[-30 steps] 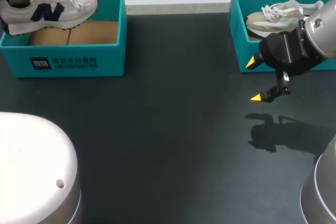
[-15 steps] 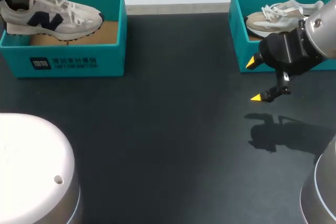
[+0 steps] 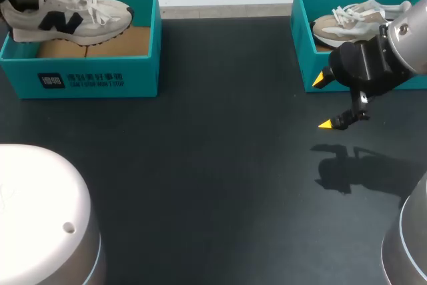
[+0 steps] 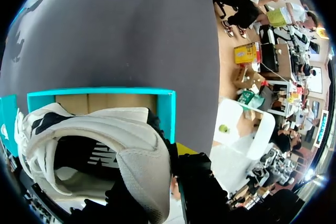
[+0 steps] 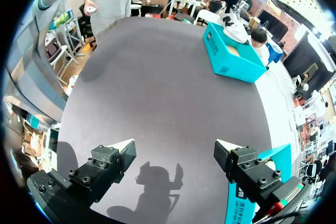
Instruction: Take the shoe out of the shoebox, open the shoe tongue, remove and reinsert the insole, then place the shoe into the shoebox
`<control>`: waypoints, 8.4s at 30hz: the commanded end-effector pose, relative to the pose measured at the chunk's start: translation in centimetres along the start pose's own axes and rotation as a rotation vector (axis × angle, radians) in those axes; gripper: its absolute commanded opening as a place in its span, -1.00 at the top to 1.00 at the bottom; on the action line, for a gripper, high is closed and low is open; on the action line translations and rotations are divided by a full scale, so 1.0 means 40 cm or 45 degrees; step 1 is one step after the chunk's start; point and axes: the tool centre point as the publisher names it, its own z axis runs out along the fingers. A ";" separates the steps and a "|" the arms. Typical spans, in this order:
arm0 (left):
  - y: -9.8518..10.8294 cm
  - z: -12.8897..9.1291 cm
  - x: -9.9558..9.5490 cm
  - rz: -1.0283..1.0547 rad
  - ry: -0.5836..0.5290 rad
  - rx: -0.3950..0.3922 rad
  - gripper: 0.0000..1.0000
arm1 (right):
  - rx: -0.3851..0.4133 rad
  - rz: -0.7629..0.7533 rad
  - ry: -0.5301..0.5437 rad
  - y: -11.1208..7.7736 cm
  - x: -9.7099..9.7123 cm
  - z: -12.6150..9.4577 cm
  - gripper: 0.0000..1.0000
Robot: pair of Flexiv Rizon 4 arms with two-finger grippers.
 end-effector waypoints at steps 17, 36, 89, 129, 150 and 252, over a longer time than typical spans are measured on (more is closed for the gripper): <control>0.055 0.161 -0.064 0.005 -0.023 0.040 1.00 | 0.004 0.001 0.000 0.001 0.000 0.003 -1.00; 0.004 0.268 -0.103 0.030 -0.030 0.086 1.00 | 0.004 0.001 0.000 0.001 0.000 0.003 -1.00; -0.086 0.318 -0.121 0.157 -0.123 0.142 -0.71 | 0.004 0.001 0.000 0.001 0.000 0.003 -1.00; -0.163 -0.028 -0.115 -0.015 -0.387 0.289 -1.00 | -0.009 0.543 -0.073 -0.079 -0.228 -0.028 -1.00; -0.163 -0.028 -0.115 -0.015 -0.387 0.289 -1.00 | -0.004 0.859 -0.292 -0.120 -0.347 -0.051 -1.00; -0.163 -0.028 -0.115 -0.015 -0.387 0.289 -1.00 | 0.905 1.992 -0.551 -1.039 -1.027 0.079 0.04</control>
